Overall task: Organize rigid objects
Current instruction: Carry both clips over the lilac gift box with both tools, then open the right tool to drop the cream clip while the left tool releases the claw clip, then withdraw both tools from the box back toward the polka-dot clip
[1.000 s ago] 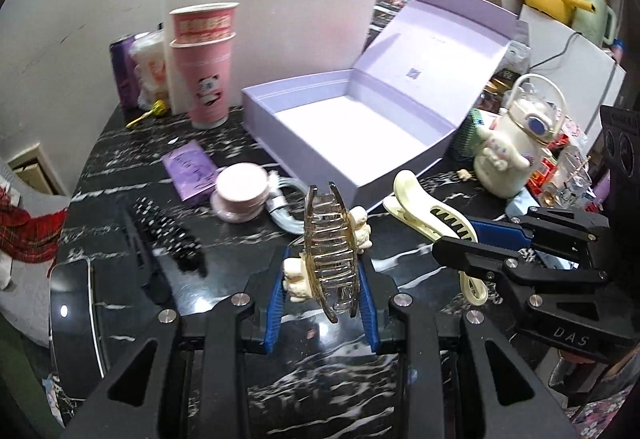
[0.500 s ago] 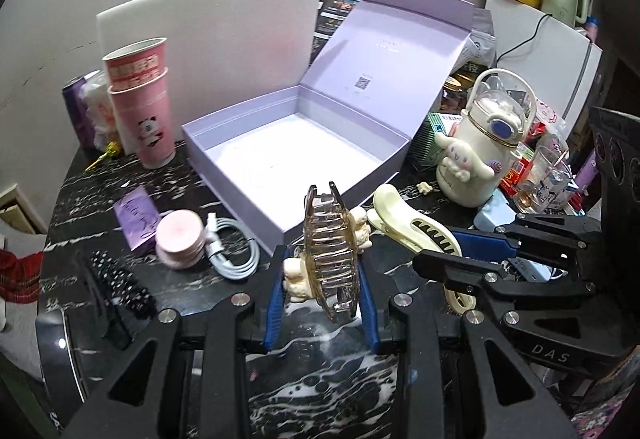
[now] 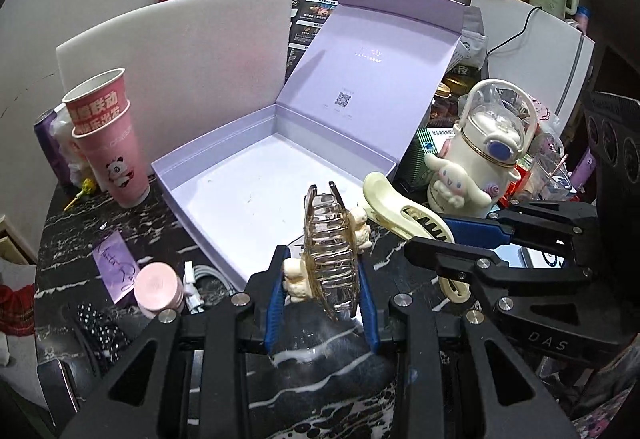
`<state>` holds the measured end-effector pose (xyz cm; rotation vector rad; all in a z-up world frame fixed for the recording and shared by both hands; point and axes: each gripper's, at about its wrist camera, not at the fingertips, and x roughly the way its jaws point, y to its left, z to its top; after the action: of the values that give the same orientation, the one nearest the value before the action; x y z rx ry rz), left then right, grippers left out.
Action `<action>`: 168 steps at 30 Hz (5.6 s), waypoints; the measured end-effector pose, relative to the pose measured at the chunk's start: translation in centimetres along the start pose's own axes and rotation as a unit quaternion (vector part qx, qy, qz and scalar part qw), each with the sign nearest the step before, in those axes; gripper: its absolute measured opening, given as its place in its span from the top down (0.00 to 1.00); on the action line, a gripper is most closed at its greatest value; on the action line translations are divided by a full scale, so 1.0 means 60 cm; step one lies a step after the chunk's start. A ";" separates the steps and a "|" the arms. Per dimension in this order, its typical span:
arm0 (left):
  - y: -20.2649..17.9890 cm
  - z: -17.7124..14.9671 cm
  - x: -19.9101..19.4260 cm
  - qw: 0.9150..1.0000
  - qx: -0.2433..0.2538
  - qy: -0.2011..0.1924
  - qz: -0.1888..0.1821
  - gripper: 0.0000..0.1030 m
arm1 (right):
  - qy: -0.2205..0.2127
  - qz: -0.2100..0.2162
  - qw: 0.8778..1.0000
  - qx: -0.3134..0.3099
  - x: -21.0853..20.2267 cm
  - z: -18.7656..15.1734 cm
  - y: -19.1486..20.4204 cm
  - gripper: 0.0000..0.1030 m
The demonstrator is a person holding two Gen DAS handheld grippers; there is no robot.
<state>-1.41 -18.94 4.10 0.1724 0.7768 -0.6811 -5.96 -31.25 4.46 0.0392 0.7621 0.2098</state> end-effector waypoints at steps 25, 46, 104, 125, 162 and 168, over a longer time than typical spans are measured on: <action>0.076 0.109 0.084 1.000 0.027 -0.010 0.007 0.69 | -0.019 -0.002 0.999 -0.028 0.091 0.120 -0.026 0.78; 0.124 0.167 0.207 0.999 0.037 0.032 0.012 0.69 | -0.005 -0.048 0.999 -0.007 0.185 0.165 -0.092 0.78; 0.158 0.155 0.228 0.994 -0.023 0.079 0.069 0.23 | 0.035 -0.104 0.993 0.035 0.193 0.153 -0.130 0.56; 0.143 0.140 0.076 0.993 -0.037 0.011 0.113 0.00 | -0.036 -0.104 0.994 -0.003 0.072 0.167 -0.053 0.19; 0.151 0.019 -0.148 0.979 -0.065 -0.067 0.184 0.00 | -0.065 -0.032 0.996 -0.051 -0.004 0.134 0.100 0.15; 0.151 -0.016 -0.184 0.975 -0.082 -0.070 0.194 0.00 | -0.068 -0.017 0.996 -0.057 -0.021 0.118 0.124 0.12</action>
<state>-2.01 -6.01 10.18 0.1188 0.6359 -0.2534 -3.28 -23.97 11.27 -0.0671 0.6142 0.2167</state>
